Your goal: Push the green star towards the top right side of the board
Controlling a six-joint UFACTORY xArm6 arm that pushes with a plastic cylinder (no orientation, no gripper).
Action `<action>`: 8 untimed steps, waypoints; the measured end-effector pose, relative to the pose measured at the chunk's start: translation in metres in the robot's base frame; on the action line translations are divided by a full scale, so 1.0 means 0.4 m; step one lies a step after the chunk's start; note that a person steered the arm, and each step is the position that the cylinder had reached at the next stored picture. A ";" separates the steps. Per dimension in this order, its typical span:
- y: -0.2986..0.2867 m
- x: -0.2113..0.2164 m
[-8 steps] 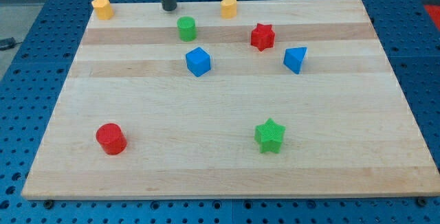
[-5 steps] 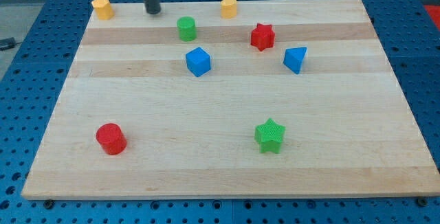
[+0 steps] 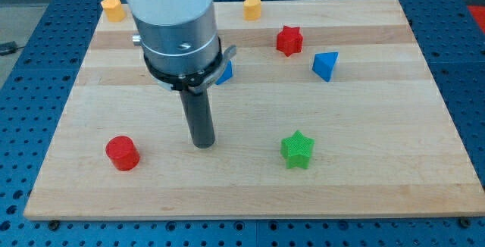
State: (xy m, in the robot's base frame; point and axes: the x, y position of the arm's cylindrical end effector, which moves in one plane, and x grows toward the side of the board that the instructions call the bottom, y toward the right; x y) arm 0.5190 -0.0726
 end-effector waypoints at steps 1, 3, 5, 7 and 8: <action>0.072 0.020; 0.235 0.142; 0.454 0.084; 0.417 0.020; 0.349 0.007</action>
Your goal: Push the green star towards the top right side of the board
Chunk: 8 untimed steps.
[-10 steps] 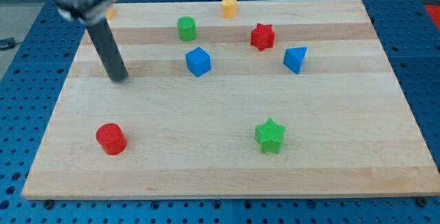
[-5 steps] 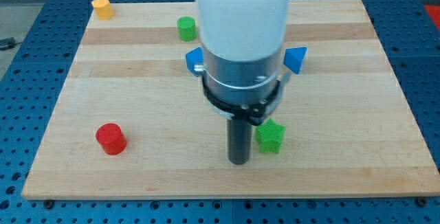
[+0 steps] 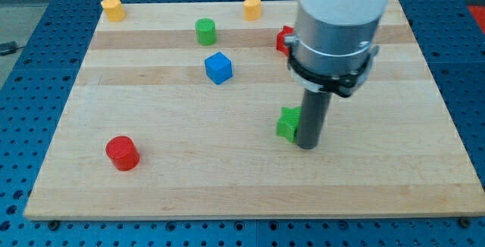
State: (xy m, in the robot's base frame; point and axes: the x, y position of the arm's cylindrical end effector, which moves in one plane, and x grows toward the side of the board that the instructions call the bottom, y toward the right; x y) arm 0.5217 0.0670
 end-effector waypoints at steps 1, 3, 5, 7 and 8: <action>-0.066 -0.026; -0.126 -0.136; -0.085 -0.248; -0.068 -0.378; -0.039 -0.437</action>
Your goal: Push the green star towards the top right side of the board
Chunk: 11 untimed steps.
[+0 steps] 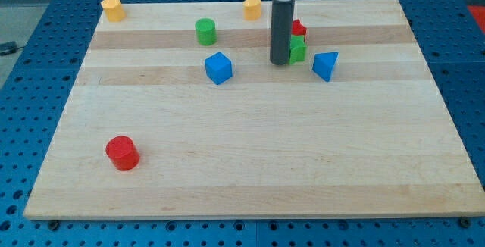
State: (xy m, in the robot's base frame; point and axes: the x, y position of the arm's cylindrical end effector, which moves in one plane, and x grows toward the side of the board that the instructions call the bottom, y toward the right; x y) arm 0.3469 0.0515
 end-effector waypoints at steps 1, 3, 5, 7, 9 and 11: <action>0.034 -0.047; 0.137 -0.085; 0.200 -0.085; 0.239 -0.024; 0.311 -0.067; 0.278 -0.143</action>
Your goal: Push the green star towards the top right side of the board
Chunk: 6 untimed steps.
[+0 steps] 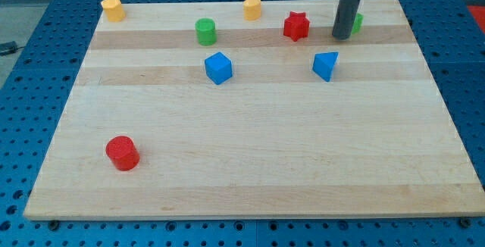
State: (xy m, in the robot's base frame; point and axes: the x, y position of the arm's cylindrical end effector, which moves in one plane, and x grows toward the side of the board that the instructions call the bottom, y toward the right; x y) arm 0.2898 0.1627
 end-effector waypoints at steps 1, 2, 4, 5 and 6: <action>0.023 -0.035; 0.078 -0.036; 0.086 -0.110; 0.086 -0.132; 0.053 -0.097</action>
